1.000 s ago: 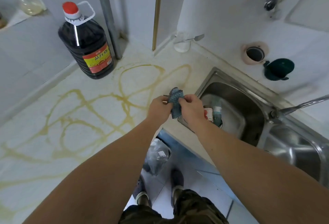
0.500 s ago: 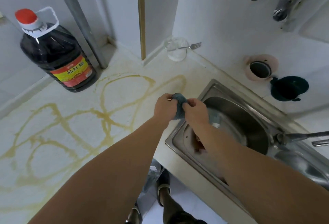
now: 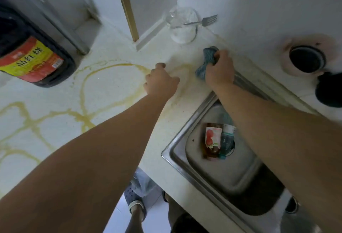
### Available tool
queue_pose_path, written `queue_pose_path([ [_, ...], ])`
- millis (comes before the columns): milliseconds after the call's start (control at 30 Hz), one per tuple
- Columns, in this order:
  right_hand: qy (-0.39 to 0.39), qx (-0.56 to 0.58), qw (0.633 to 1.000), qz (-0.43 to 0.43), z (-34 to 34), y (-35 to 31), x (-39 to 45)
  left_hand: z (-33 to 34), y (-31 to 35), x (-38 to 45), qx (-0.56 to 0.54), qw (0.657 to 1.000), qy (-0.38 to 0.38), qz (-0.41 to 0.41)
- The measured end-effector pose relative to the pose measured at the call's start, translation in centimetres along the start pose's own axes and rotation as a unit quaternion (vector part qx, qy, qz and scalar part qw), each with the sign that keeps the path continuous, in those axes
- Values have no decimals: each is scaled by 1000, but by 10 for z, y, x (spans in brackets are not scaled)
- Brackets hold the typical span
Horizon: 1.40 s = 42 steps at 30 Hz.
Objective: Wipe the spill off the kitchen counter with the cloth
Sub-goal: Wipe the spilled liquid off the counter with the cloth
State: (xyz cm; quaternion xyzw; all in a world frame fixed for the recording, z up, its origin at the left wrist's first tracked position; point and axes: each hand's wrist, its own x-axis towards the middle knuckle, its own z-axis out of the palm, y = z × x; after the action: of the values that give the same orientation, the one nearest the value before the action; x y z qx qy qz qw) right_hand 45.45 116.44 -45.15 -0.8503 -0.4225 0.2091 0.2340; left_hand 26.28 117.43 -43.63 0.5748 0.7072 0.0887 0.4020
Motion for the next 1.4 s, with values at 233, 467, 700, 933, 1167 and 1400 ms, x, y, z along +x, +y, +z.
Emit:
queue_pose_path([
  [233,-65,-107,992,9,33,24,12,3,-29,14,205,978,-15,49],
  [467,-59,-66,996,6,31,15,46,16,-23,34,177,979,-6,98],
  [700,-102,-63,987,-109,35,14,16,22,-30,31,248,960,-15,132],
  [933,-41,-90,992,-74,38,14,42,23,-38,34,263,951,-11,163],
  [1167,-85,-113,979,-146,46,9,19,24,-46,37,267,946,-4,184],
  [1400,-41,-164,978,-124,24,16,54,14,-55,41,319,925,-9,205],
])
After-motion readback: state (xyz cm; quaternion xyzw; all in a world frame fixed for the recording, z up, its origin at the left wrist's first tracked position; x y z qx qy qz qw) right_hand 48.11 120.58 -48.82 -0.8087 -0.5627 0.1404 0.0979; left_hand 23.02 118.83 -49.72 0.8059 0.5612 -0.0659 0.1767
